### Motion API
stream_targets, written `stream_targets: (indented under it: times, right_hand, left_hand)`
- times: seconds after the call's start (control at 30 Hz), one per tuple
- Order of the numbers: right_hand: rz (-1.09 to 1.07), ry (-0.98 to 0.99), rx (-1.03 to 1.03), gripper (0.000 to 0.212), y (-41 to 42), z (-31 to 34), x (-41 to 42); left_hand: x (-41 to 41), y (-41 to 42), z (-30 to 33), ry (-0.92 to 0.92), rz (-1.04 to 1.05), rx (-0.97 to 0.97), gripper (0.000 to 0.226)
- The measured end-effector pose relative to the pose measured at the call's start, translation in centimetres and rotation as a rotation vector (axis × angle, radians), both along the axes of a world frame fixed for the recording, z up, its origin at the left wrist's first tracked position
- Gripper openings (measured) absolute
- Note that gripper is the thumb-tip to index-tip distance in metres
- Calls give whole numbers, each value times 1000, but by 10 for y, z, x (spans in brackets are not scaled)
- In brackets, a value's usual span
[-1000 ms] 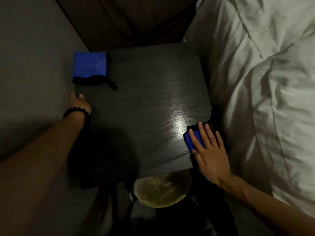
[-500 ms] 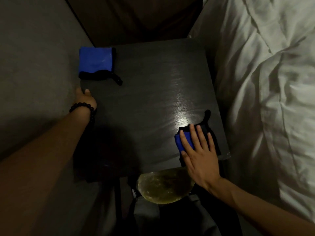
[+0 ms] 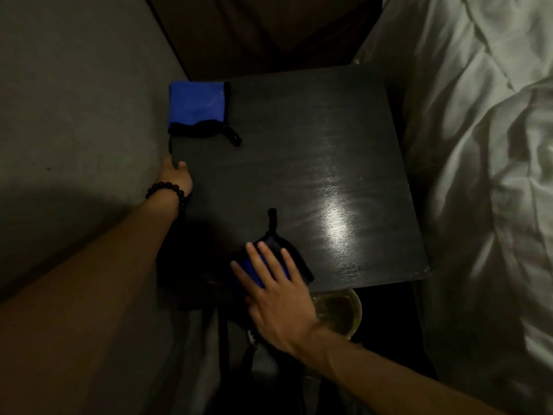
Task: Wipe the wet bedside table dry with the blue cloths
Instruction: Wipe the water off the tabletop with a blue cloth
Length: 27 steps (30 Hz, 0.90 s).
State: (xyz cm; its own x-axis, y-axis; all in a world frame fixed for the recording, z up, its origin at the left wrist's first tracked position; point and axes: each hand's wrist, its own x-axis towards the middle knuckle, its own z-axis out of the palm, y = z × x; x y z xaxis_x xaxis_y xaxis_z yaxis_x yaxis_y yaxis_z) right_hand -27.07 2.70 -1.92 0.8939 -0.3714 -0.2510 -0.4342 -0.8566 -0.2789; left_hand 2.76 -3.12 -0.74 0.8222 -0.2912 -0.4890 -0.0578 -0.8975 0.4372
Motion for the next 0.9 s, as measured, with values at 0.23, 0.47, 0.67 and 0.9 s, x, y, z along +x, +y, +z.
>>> stream_targets:
  times: [0.23,0.47,0.67,0.9]
  right_hand:
    - [168,-18,30,77,20,-6,44]
    - [288,34,-10,67,30,-1,85]
    - [346,8,-15,63,34,8,107]
    - [552,36,-102,62,21,7,99]
  left_hand:
    - [5,0,-1,34,-10,-10,50]
    - [12,1,-1,97,3,-11,51]
    - [19,0,5,96,-13,37,52]
    - [8,-7,9,29,82,-153,44]
